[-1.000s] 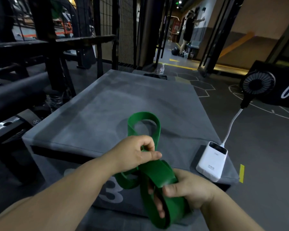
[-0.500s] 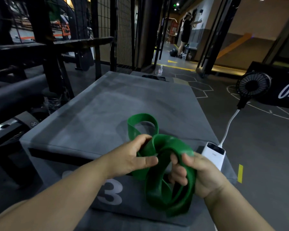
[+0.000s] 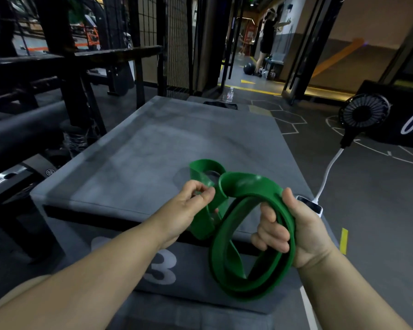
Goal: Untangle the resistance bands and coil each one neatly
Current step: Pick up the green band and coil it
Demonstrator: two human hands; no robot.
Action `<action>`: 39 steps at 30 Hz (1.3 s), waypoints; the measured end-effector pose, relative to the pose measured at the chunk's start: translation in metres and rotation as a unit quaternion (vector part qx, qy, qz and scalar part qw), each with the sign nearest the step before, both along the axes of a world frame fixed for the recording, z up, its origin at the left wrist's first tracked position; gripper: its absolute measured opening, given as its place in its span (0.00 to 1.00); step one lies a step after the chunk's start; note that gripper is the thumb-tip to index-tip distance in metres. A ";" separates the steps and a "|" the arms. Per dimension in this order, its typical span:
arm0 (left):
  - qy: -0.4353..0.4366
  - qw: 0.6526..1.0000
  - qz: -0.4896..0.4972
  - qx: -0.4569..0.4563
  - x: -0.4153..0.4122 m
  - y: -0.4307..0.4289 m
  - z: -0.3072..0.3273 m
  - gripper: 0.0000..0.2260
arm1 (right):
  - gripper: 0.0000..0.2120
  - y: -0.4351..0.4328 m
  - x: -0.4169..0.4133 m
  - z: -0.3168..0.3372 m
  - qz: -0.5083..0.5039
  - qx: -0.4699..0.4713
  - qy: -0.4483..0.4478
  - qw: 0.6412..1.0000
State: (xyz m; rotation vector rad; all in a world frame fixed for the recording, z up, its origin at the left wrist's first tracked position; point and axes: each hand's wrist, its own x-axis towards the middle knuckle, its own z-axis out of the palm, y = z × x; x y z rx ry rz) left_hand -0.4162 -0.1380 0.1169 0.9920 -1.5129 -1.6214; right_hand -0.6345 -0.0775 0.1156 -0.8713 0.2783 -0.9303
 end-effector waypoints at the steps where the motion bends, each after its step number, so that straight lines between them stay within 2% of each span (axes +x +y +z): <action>1: 0.010 1.000 -0.004 0.015 0.000 0.001 0.003 0.23 | 0.24 0.001 -0.003 0.000 -0.011 -0.003 0.001 1.000; 3: 0.027 0.997 -0.033 0.065 0.003 0.002 0.009 0.22 | 0.23 0.002 -0.009 -0.001 -0.046 -0.005 0.016 0.999; 6: 0.051 0.983 -0.105 0.140 0.012 0.005 0.018 0.13 | 0.24 0.003 -0.016 -0.001 -0.056 0.009 0.012 0.998; 9: 0.063 0.975 -0.122 0.172 0.018 0.001 0.018 0.14 | 0.26 0.004 -0.012 -0.003 -0.040 -0.013 0.011 0.999; 14: 0.009 0.975 -0.194 0.108 0.021 0.001 0.015 0.09 | 0.26 0.001 -0.012 0.000 0.000 -0.034 -0.023 0.999; 17: -0.018 0.988 -0.125 0.091 0.016 -0.003 0.003 0.06 | 0.23 0.001 -0.013 0.001 -0.039 -0.023 0.028 0.999; 19: -0.069 0.993 -0.080 0.059 0.009 -0.005 -0.002 0.07 | 0.21 0.005 -0.010 0.003 -0.119 -0.012 0.085 0.989; 20: -0.066 0.996 -0.053 0.040 0.004 -0.003 -0.003 0.08 | 0.21 0.007 -0.008 0.006 -0.160 0.002 0.100 0.982; 23: 0.006 1.000 -0.009 0.016 -0.004 0.005 -0.002 0.11 | 0.21 0.008 -0.004 0.011 -0.219 0.034 0.083 0.972; 24: -0.007 1.000 -0.024 -0.008 -0.004 0.008 -0.003 0.16 | 0.21 0.008 -0.004 0.012 -0.227 0.038 0.075 0.970; 26: -0.077 0.991 -0.090 -0.063 -0.006 0.015 -0.008 0.18 | 0.22 0.007 -0.003 0.012 -0.232 0.039 0.074 0.969; 28: -0.116 0.983 -0.098 -0.105 -0.013 0.019 -0.017 0.12 | 0.22 0.008 -0.002 0.012 -0.230 0.035 0.078 0.970; 30: -0.116 0.982 -0.010 -0.148 -0.018 0.016 -0.024 0.09 | 0.22 0.009 -0.001 0.012 -0.224 0.029 0.078 0.971; 31: -0.092 0.986 0.035 -0.136 -0.019 0.015 -0.023 0.09 | 0.21 0.009 -0.002 0.012 -0.223 0.025 0.074 0.972; 32: -0.039 0.993 0.070 -0.088 -0.019 0.011 -0.024 0.11 | 0.21 0.008 -0.005 0.010 -0.221 0.021 0.064 0.973; 33: 0.025 0.996 0.083 -0.014 -0.019 0.008 -0.020 0.12 | 0.20 0.006 -0.009 0.007 -0.209 0.014 0.045 0.977; 35: 0.123 0.981 0.099 0.111 -0.015 0.001 -0.010 0.14 | 0.16 0.003 -0.017 0.003 -0.136 -0.006 -0.018 0.990; 37: 0.137 0.972 0.091 0.168 -0.009 -0.002 -0.002 0.14 | 0.16 0.002 -0.020 0.004 -0.108 -0.014 -0.054 0.993; 39: 0.092 0.980 0.049 0.167 -0.003 -0.003 0.003 0.14 | 0.15 0.003 -0.023 0.007 -0.124 -0.029 -0.054 0.990</action>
